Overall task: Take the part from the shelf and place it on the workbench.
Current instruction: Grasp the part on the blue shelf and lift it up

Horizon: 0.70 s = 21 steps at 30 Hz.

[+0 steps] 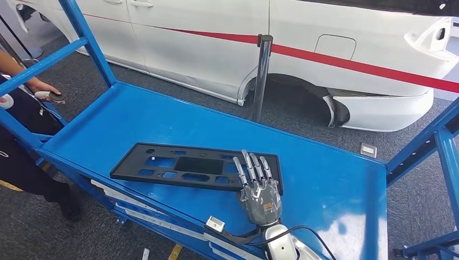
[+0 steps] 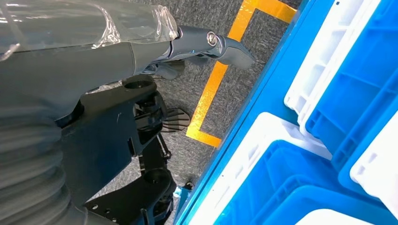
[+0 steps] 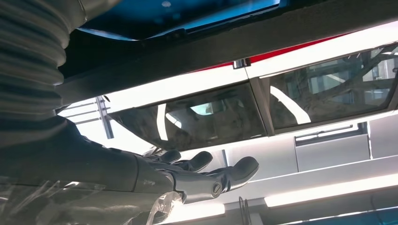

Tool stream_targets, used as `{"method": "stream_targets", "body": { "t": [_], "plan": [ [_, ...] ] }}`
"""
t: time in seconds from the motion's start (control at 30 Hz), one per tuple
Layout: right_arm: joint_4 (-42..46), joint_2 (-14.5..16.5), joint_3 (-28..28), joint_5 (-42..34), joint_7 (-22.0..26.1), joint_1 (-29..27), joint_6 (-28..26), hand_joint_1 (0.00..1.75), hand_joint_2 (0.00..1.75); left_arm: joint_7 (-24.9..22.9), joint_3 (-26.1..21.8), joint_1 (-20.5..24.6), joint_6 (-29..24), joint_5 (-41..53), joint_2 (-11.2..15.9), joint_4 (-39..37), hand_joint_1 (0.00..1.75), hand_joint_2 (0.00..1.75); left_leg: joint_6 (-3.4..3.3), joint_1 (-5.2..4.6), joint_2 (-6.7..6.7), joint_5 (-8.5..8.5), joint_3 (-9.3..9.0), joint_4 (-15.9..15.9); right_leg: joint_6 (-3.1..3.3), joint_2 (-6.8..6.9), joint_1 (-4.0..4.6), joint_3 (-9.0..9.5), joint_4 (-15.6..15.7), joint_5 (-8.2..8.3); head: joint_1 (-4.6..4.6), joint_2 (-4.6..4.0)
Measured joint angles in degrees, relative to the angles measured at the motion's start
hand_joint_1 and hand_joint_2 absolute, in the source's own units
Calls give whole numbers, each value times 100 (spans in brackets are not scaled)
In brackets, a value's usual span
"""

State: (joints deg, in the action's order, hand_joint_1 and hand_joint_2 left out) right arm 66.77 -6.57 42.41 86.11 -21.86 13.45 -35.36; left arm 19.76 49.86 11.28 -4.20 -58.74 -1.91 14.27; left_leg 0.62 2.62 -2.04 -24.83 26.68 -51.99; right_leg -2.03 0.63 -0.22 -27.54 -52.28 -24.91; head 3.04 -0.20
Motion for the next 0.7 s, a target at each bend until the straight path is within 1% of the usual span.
{"method": "stream_targets", "body": {
  "t": [0.23,0.5,0.6,0.7],
  "plan": [
    [-198,60,-6,-2,15,46,0,0,175,-13,0,-72,0,-27,-43,0,0,175,14,7,-2,-30,-35,0,10,-4,0,23,0,-27,0,0],
    [-294,105,-2,-2,57,102,0,0,175,-52,0,-64,0,-94,-109,0,0,175,11,13,-9,-113,-133,7,0,-10,-1,124,1,-99,0,0],
    [-314,137,4,-7,85,131,-1,0,175,-53,0,-45,1,-96,-137,1,0,175,17,20,-9,-106,-143,8,4,-11,15,134,-1,-106,0,0],
    [-349,186,10,-12,105,157,0,0,175,-54,-2,-26,1,-119,-158,1,0,175,19,28,-8,-84,-122,3,11,-11,19,117,-2,-80,0,0]
  ]
}}
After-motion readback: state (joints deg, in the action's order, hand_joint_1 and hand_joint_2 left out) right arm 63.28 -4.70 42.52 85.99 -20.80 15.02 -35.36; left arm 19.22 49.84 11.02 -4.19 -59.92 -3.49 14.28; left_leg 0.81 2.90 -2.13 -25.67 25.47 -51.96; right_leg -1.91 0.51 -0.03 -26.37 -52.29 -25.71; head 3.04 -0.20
